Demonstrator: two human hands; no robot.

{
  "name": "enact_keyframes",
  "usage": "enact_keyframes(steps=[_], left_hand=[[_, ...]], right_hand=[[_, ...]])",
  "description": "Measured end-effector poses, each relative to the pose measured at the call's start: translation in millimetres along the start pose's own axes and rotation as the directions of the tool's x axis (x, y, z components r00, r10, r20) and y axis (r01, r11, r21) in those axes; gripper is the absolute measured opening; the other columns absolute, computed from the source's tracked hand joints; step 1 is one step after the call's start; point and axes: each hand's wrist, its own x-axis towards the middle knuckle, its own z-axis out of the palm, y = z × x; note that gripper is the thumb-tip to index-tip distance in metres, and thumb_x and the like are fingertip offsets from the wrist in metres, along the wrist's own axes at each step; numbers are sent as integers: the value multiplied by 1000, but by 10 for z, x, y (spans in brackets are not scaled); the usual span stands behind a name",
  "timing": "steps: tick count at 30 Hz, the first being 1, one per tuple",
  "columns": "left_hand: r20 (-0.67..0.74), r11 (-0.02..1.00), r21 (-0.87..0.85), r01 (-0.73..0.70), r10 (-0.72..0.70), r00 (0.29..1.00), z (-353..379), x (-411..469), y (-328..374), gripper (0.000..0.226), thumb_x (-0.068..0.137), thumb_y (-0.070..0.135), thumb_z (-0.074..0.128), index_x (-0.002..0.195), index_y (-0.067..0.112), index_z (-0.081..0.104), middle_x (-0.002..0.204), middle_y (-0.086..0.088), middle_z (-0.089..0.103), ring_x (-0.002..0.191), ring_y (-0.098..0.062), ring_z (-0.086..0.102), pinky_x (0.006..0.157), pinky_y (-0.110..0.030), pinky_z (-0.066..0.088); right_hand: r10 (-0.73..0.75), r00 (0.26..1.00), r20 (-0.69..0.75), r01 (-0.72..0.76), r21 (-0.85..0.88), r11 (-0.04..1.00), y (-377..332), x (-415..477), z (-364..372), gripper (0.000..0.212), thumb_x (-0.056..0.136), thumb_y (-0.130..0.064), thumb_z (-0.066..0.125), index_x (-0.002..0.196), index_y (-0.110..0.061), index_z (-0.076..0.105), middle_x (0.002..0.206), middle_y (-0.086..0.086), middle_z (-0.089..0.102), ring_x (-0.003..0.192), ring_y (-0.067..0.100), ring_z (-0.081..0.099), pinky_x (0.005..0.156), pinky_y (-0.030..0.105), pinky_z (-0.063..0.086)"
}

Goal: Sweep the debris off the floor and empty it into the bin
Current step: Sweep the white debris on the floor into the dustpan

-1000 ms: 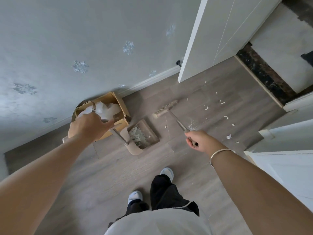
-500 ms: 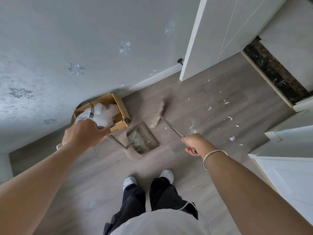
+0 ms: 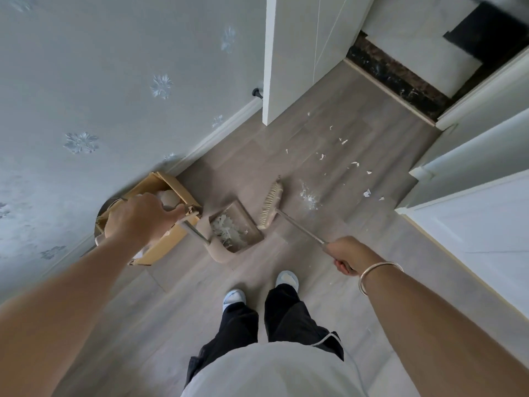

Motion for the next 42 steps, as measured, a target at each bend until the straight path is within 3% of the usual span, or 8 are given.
enact_keyframes(steps=[9,13,18,23,28,33,38,42], left_hand=[[-5,979,25,-204,204,979,-94,100,-63,72,83,71,49,57,6,64,51,-8,62,46,-23,58,49,-26,43],[-32,967,30,-253,254,967,-133,201,-22,69,85,67,50,56,5,61,56,-8,61,53,-25,58,56,-30,45],[-9,960,-2,-282,282,960,-207,346,101,71,82,71,46,59,7,65,50,-6,63,52,-26,63,59,-31,49],[-6,956,-30,-291,291,957,-305,489,282,67,86,65,50,61,5,64,53,-9,64,49,-27,63,63,-35,55],[-50,957,-3,-290,289,956,-441,734,466,67,86,64,53,54,6,56,53,-7,60,53,-25,59,56,-28,43],[-72,978,-84,-191,185,980,-535,1060,650,73,81,70,53,52,4,56,47,-6,55,51,-26,60,55,-29,42],[-70,983,-102,-150,144,987,-657,1318,882,74,78,72,52,56,2,63,46,-6,54,47,-24,57,52,-28,41],[-68,990,-40,-132,129,989,-754,1525,1104,69,80,71,51,48,10,50,45,-3,50,45,-20,53,52,-26,40]], right_hand=[[119,992,-34,-104,294,950,884,-266,252,28,95,-20,54,71,-9,44,65,9,48,15,10,38,30,7,30],[155,984,-86,-111,381,918,1108,-379,246,30,95,-17,57,70,-7,43,66,10,46,44,15,45,28,7,30],[111,985,-134,-41,442,896,998,-542,62,22,90,-21,66,81,-4,56,61,9,47,47,14,44,29,10,30],[45,979,-199,53,460,886,680,-524,-137,35,85,-29,70,70,-6,49,62,9,51,47,13,48,37,19,36],[-85,966,-245,198,485,852,95,-421,-364,31,85,-26,69,70,-5,52,58,9,52,42,14,45,36,14,36],[-131,974,-183,209,524,826,-577,-206,-613,28,88,-21,65,68,-7,52,56,6,49,17,5,34,29,7,30],[-173,963,-206,252,469,847,-1116,43,-863,32,86,-31,66,65,-7,57,54,5,54,33,12,42,31,11,33],[-183,974,-134,226,502,835,-1530,151,-1035,34,89,-31,64,68,-7,53,44,2,50,17,5,34,28,7,26]])
